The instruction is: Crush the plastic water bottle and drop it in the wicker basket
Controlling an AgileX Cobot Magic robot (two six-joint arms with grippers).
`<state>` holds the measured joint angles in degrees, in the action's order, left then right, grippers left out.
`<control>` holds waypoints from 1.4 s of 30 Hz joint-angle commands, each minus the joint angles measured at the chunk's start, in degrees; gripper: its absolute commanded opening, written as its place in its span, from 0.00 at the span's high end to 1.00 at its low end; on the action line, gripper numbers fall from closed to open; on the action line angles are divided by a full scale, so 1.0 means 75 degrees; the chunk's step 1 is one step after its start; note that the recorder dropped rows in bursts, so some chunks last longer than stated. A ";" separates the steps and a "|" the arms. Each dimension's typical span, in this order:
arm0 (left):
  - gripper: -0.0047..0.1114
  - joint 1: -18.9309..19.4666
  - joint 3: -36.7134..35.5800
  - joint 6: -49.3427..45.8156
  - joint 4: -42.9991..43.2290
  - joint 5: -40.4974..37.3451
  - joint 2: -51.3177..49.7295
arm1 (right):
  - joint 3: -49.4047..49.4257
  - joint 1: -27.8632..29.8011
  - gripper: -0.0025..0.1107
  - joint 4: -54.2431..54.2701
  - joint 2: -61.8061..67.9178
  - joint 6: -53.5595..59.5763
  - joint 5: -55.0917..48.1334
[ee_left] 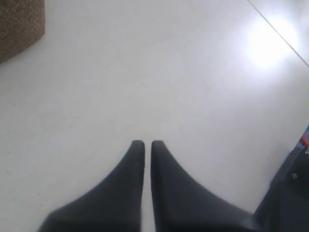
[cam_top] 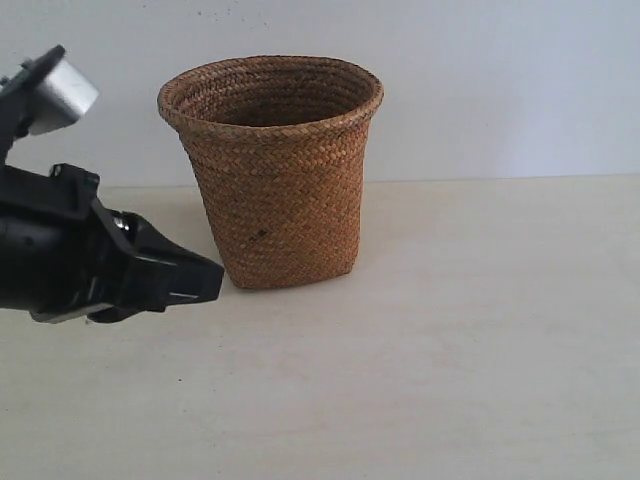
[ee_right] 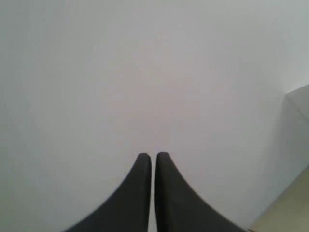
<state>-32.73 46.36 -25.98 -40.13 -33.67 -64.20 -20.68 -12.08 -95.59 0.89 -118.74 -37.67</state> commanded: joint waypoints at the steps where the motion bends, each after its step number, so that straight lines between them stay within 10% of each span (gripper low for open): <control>1: 0.92 -0.0058 -0.0053 -0.0042 -0.0166 0.0176 0.0288 | 0.0026 0.0018 0.98 -0.0059 -0.0043 0.0038 -0.0042; 8: 0.92 0.0138 -0.0217 -0.1353 -0.0179 0.1717 0.0700 | 0.0026 0.0018 0.98 -0.0059 -0.0043 0.0038 -0.0042; 19: 0.92 0.3972 -0.4082 -0.2497 -0.0105 0.3958 0.7024 | 0.0026 0.0003 0.98 -0.0059 -0.0043 0.0038 -0.0080; 42: 0.92 0.4573 -0.6181 -0.3065 -0.0172 0.4407 0.8561 | 0.0010 0.0003 0.98 -0.0010 -0.0026 0.0038 -0.0083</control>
<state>1.39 0.25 -48.66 -40.68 2.79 -0.20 -20.68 -12.08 -95.22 0.89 -118.74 -38.19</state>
